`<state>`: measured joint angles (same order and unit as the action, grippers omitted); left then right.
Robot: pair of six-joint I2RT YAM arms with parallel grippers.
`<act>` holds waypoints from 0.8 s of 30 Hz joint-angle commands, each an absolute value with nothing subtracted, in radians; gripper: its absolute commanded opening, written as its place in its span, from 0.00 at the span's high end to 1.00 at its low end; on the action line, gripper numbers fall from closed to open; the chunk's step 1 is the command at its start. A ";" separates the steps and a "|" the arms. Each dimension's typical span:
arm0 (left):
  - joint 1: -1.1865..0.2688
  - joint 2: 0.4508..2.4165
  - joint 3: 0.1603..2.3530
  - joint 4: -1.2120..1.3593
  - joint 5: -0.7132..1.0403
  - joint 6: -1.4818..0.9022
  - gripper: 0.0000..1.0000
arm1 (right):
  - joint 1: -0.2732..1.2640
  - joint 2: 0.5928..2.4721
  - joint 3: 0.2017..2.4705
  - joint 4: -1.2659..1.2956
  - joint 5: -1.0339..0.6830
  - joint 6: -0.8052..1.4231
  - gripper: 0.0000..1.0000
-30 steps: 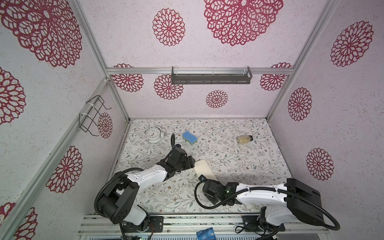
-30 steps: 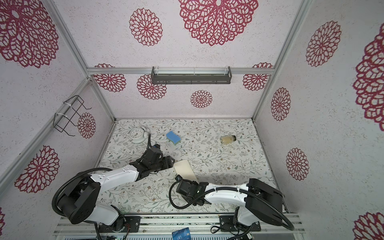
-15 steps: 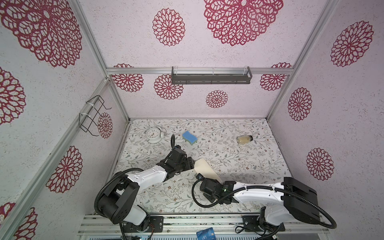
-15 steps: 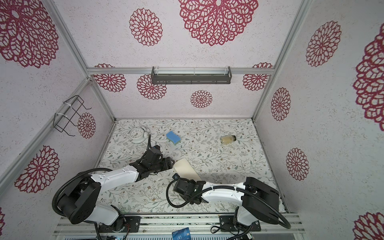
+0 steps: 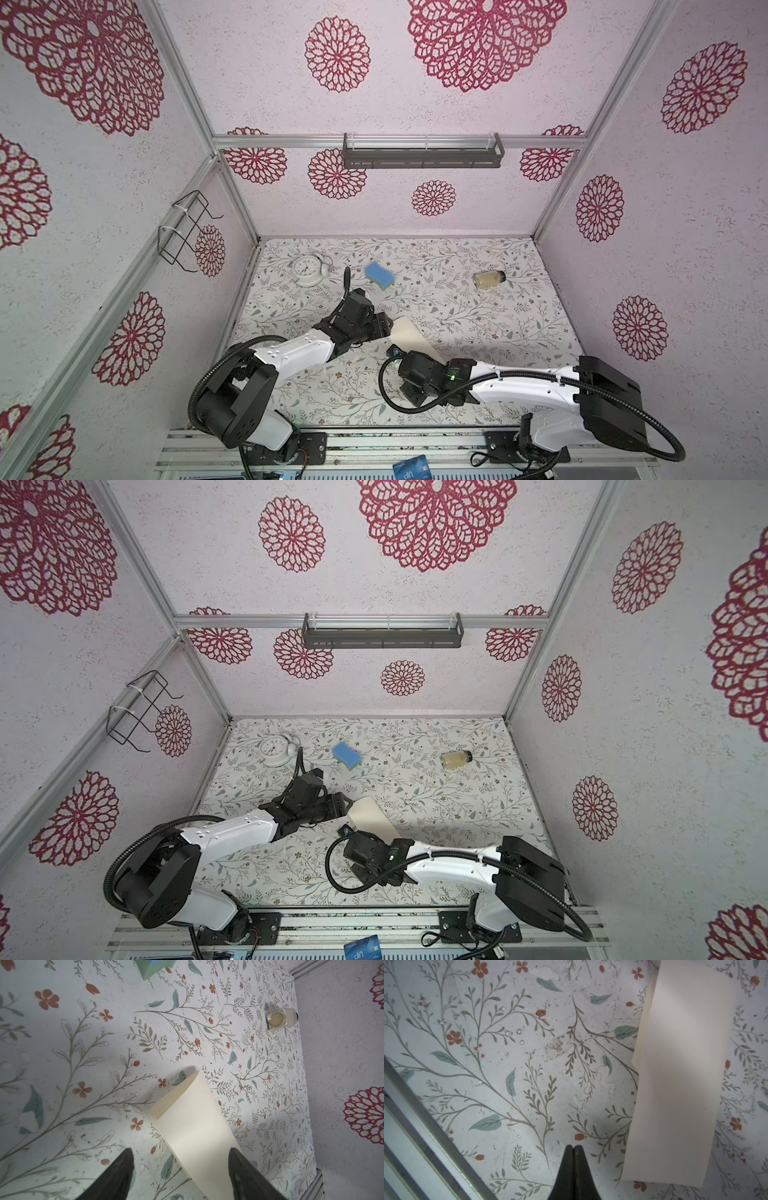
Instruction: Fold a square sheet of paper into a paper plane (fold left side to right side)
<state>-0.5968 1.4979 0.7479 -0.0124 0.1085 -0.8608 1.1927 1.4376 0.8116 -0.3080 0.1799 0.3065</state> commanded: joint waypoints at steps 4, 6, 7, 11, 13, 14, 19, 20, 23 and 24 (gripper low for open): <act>-0.595 1.477 0.765 -0.016 0.111 -0.856 0.25 | 1.195 1.353 0.805 -0.400 0.295 0.315 0.59; -0.595 1.474 0.763 -0.026 0.104 -0.852 0.24 | 1.195 1.336 0.772 -0.423 0.355 0.321 0.51; -0.595 1.473 0.762 -0.027 0.101 -0.851 0.24 | 1.195 1.336 0.759 -0.434 0.387 0.323 0.48; -0.595 1.475 0.756 -0.022 0.101 -0.854 0.24 | 1.195 1.349 0.720 -0.427 0.467 0.342 0.43; -0.595 1.475 0.756 -0.020 0.102 -0.857 0.24 | 1.198 1.361 0.717 -0.401 0.491 0.344 0.42; -0.594 1.474 0.756 -0.019 0.103 -0.858 0.24 | 1.198 1.371 0.720 -0.396 0.498 0.346 0.41; -0.595 1.469 0.752 -0.022 0.102 -0.857 0.24 | 1.203 1.436 0.738 -0.379 0.527 0.346 0.39; -0.595 1.469 0.751 -0.021 0.102 -0.857 0.23 | 1.204 1.445 0.740 -0.378 0.529 0.347 0.39; -0.595 1.469 0.744 -0.013 0.104 -0.861 0.23 | 1.207 1.468 0.744 -0.367 0.544 0.361 0.39; -0.594 1.471 0.743 -0.012 0.105 -0.862 0.23 | 1.208 1.474 0.742 -0.364 0.550 0.369 0.39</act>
<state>-0.5968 1.4963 0.7509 -0.0212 0.1108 -0.8608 1.2003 1.4677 0.7158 -0.3729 0.4938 0.3321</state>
